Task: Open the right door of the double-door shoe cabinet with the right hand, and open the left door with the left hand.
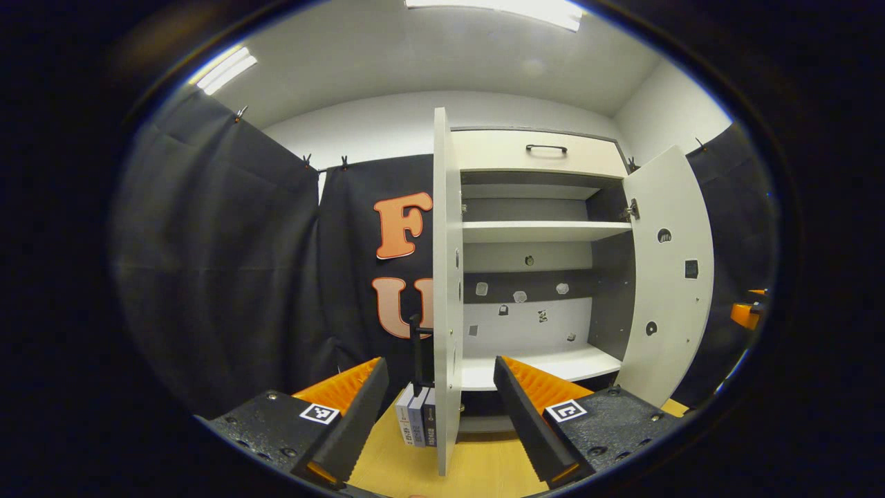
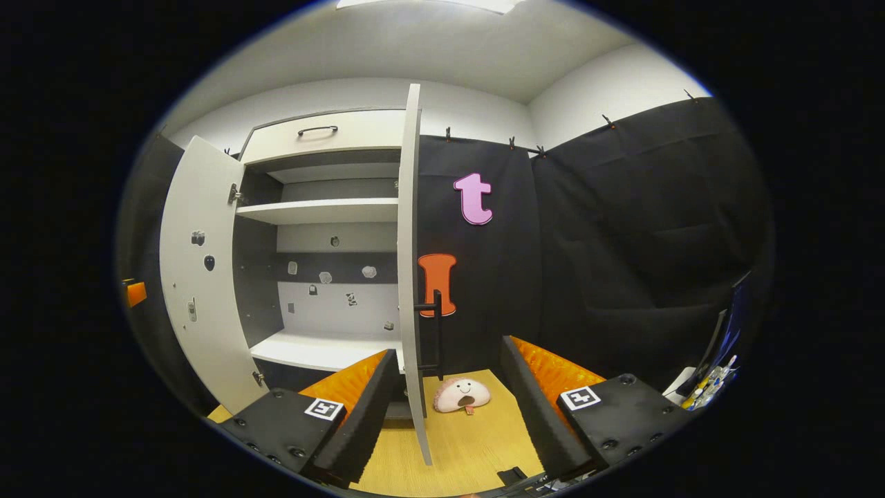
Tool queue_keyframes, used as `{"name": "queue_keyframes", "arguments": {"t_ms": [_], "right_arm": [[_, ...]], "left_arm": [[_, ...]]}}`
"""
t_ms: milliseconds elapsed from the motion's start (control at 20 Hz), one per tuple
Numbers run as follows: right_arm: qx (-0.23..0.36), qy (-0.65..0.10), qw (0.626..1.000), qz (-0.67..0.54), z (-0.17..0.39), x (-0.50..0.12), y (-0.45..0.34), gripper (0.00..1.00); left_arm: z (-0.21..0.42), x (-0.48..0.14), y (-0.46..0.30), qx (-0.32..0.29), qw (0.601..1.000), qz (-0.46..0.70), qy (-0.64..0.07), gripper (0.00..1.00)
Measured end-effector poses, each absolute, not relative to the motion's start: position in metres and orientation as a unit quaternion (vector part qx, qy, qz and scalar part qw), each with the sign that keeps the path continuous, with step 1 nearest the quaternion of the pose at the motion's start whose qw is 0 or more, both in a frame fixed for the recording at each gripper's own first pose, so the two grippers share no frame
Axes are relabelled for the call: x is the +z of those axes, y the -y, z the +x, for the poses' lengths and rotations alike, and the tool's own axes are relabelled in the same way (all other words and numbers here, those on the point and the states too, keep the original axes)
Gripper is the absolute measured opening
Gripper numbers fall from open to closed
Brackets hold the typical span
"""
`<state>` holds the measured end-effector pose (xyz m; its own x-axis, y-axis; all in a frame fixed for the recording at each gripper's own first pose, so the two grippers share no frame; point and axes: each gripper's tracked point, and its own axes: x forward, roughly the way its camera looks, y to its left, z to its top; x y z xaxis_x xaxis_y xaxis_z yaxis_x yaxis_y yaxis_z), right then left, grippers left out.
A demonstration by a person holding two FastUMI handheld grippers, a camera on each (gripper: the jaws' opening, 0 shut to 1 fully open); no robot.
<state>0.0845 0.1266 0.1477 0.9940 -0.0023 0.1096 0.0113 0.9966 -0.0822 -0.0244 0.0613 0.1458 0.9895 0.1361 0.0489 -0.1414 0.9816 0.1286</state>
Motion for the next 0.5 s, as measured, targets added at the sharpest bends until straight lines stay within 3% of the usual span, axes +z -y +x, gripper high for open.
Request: {"name": "queue_keyframes", "arguments": {"t_ms": [500], "right_arm": [[-0.012, 0.049, 0.998, -0.04, 0.093, 0.142, -0.123, 0.98]], "left_arm": [[-0.013, 0.146, -0.061, 0.069, 0.995, 0.064, 0.027, 0.93]]}}
